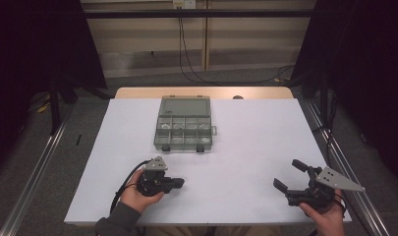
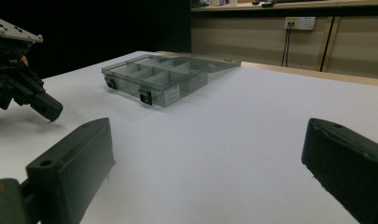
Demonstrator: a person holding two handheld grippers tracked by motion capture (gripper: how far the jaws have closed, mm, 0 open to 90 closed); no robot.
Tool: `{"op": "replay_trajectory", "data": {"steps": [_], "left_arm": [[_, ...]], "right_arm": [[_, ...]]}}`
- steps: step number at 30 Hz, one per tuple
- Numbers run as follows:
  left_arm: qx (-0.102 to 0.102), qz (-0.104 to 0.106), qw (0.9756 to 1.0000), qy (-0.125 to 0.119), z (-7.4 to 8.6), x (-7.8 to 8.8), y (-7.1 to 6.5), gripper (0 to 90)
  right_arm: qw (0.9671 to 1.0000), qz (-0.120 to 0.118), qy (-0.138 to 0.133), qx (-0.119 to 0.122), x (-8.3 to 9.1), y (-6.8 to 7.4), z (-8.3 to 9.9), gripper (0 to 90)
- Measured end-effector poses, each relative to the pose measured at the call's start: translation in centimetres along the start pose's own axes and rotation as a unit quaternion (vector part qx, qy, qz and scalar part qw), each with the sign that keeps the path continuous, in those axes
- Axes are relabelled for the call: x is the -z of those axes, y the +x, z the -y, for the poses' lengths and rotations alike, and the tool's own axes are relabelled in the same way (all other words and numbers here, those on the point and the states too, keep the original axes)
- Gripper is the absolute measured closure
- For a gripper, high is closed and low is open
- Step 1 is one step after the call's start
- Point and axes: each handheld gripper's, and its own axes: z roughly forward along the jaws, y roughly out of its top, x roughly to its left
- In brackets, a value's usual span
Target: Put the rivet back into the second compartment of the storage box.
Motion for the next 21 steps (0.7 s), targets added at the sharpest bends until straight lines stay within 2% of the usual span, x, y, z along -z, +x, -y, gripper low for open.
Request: {"op": "replay_trajectory", "data": {"steps": [3, 5, 11, 21], "left_arm": [[0.011, -0.004, 0.9999, -0.011, -0.2, 0.2, 0.3, 88.8], [0.012, -0.003, 0.9998, -0.017, -0.4, 0.2, 0.4, 88.8], [0.018, -0.018, 0.999, -0.037, -1.1, 0.4, 0.8, 88.8], [0.038, -0.052, 0.995, -0.076, -2.4, 0.6, 2.2, 88.8]], "right_arm": [[1.0, 0.0, 0.001, 0.002, 0.0, 0.0, 0.0, 1.9], [1.0, -0.001, 0.002, 0.001, -0.1, 0.0, 0.0, 1.8], [1.0, 0.0, 0.001, 0.002, 0.0, 0.0, 0.0, 1.9], [1.0, 0.0, 0.0, -0.001, 0.0, 0.0, 0.0, 1.8]]}}
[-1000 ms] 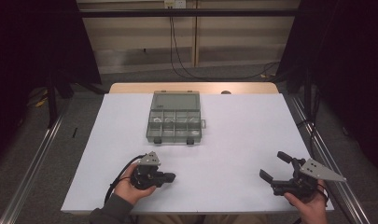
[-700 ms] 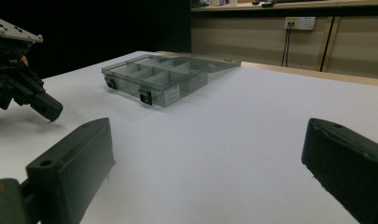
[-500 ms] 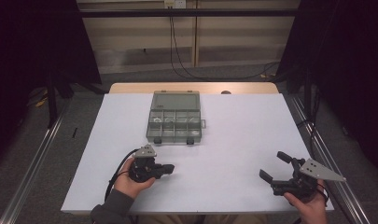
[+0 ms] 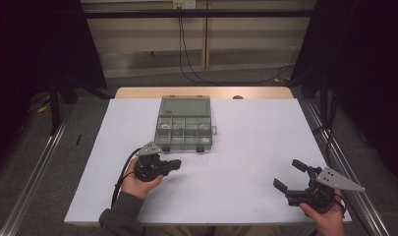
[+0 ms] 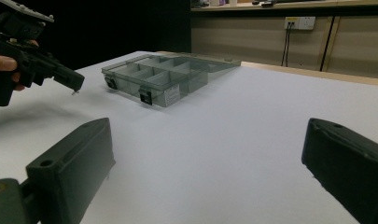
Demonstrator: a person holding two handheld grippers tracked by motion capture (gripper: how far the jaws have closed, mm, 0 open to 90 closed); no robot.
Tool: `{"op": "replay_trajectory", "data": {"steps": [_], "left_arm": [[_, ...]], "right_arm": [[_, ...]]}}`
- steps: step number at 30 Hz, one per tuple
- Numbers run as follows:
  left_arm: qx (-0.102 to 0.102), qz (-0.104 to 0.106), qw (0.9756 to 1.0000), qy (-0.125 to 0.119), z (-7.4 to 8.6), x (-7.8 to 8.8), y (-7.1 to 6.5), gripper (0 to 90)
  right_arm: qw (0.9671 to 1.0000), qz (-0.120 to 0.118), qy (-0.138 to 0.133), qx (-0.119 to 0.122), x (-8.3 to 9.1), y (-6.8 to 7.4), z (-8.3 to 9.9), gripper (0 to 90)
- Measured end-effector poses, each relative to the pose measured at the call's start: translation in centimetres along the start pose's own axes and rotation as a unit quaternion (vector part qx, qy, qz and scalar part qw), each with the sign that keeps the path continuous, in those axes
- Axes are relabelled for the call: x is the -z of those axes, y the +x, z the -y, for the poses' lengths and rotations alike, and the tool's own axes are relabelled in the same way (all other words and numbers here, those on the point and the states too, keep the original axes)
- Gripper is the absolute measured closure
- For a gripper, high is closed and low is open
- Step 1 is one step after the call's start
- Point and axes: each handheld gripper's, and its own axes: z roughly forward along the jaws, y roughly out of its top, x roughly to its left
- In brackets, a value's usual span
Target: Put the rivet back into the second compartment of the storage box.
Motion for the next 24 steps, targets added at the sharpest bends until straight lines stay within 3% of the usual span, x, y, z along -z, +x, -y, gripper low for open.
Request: {"op": "replay_trajectory", "data": {"steps": [9, 13, 24], "left_arm": [[0.001, -0.027, 0.9996, -0.013, -1.2, -0.5, 0.6, 88.9], [0.003, -0.036, 0.999, -0.026, -2.2, -0.6, 1.0, 88.8], [-0.001, -0.065, 0.9972, -0.036, -4.6, -1.5, 2.1, 88.8]], "right_arm": [[1.0, 0.0, 0.0, 0.002, 0.0, 0.0, 0.0, 1.9], [1.0, 0.001, -0.003, -0.001, 0.0, 0.0, 0.0, 1.8], [1.0, 0.0, -0.003, -0.002, 0.1, -0.1, 0.0, 1.9]]}}
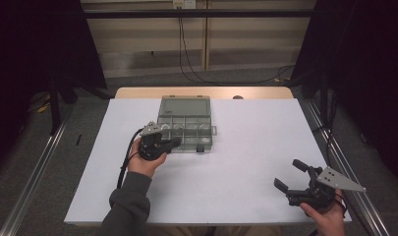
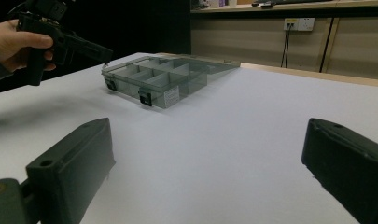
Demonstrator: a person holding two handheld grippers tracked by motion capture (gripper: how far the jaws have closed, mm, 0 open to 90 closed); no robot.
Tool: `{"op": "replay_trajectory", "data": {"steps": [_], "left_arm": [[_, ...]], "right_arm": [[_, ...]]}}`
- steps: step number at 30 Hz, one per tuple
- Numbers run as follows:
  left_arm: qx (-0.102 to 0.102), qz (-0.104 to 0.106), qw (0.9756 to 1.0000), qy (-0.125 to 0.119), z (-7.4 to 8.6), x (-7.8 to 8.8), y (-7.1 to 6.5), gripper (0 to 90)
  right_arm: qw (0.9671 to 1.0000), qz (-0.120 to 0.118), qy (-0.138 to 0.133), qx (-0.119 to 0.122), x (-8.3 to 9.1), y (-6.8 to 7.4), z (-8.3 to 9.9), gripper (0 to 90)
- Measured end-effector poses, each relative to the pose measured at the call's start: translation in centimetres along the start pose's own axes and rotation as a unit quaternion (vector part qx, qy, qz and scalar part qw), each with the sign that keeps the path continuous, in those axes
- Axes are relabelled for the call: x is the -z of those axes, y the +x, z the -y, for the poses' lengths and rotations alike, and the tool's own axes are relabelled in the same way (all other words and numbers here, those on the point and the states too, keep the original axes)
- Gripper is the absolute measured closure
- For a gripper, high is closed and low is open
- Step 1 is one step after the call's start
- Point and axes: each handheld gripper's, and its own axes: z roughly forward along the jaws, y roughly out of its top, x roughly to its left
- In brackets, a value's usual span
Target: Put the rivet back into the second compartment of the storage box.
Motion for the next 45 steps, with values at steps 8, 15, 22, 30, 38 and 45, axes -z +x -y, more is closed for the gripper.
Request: {"op": "replay_trajectory", "data": {"steps": [8, 15, 22, 30, 38, 45], "left_arm": [[0.007, -0.019, 0.9998, -0.007, -0.9, -0.8, 0.8, 88.8], [0.012, -0.033, 0.9993, -0.012, -1.5, -1.3, 1.4, 88.8], [0.021, -0.043, 0.9986, -0.022, -2.2, -1.7, 2.0, 88.8], [0.021, -0.071, 0.997, -0.018, -2.6, -2.8, 3.0, 88.8], [0.023, -0.094, 0.995, -0.022, -3.0, -4.2, 4.1, 88.6], [0.02, -0.102, 0.9945, -0.015, -3.0, -5.3, 4.8, 88.4]], "right_arm": [[1.0, -0.001, 0.0, 0.0, 0.0, 0.0, 0.0, 1.8], [1.0, -0.001, -0.001, 0.001, 0.0, 0.0, 0.0, 1.8], [1.0, 0.0, -0.003, -0.004, 0.0, 0.0, 0.0, 1.9], [1.0, -0.002, -0.002, -0.001, 0.0, 0.0, 0.0, 1.9], [1.0, -0.001, -0.003, 0.0, 0.2, -0.2, 0.0, 1.9], [1.0, -0.002, -0.003, -0.002, 0.2, -0.2, 0.0, 1.9]]}}
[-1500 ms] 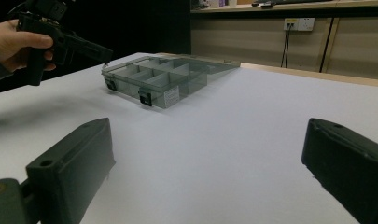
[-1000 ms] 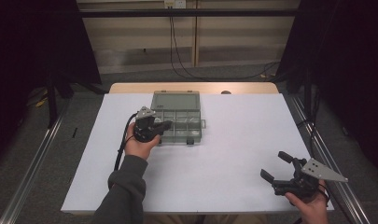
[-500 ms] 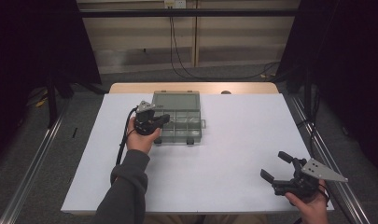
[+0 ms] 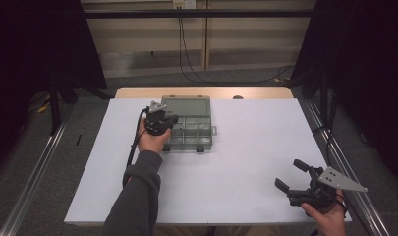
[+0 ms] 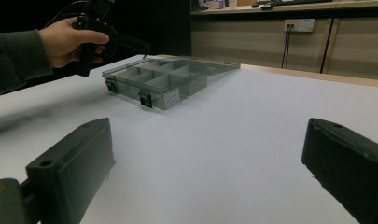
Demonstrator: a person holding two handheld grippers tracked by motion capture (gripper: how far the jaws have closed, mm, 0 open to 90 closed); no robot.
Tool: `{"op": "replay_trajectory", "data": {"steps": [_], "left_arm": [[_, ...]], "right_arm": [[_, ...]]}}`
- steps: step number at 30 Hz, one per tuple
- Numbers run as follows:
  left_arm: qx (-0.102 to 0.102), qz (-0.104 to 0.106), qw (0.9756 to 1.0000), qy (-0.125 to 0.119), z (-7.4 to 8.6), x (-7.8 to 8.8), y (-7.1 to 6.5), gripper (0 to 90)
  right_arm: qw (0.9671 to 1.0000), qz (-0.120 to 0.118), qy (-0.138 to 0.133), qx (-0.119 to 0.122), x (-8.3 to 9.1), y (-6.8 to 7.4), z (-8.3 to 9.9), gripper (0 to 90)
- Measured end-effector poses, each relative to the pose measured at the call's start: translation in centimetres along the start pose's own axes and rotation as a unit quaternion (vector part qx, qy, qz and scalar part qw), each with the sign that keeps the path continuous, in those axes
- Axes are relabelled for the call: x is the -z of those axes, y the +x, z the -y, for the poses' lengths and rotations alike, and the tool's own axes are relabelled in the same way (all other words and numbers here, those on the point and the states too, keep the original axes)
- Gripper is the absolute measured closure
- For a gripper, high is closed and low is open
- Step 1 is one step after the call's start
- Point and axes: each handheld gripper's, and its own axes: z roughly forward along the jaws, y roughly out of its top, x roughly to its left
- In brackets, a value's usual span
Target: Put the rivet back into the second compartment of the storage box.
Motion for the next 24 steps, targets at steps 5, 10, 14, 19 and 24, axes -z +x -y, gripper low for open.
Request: {"op": "replay_trajectory", "data": {"steps": [5, 10, 14, 19, 24], "left_arm": [[-0.007, -0.002, 1.0, 0.0, 0.1, -0.5, 0.2, 88.1], [-0.006, 0.008, 1.0, 0.002, 0.3, -0.6, 0.2, 82.7], [0.0, 0.017, 0.9999, -0.002, 0.2, 0.1, 0.0, 76.0], [-0.006, 0.033, 0.9992, -0.023, 0.3, 1.8, -0.5, 62.9], [0.0, 0.046, 0.9984, -0.034, 1.3, 3.5, -0.7, 46.0]], "right_arm": [[1.0, -0.001, 0.0, -0.001, 0.0, -0.1, 0.0, 1.9], [1.0, -0.003, 0.0, -0.001, -0.1, -0.1, 0.0, 1.8], [1.0, -0.004, 0.0, -0.002, -0.1, -0.1, 0.1, 1.9], [1.0, -0.001, 0.001, -0.001, 0.0, -0.2, 0.1, 1.8], [1.0, -0.003, 0.003, -0.001, -0.2, -0.1, 0.1, 1.8]]}}
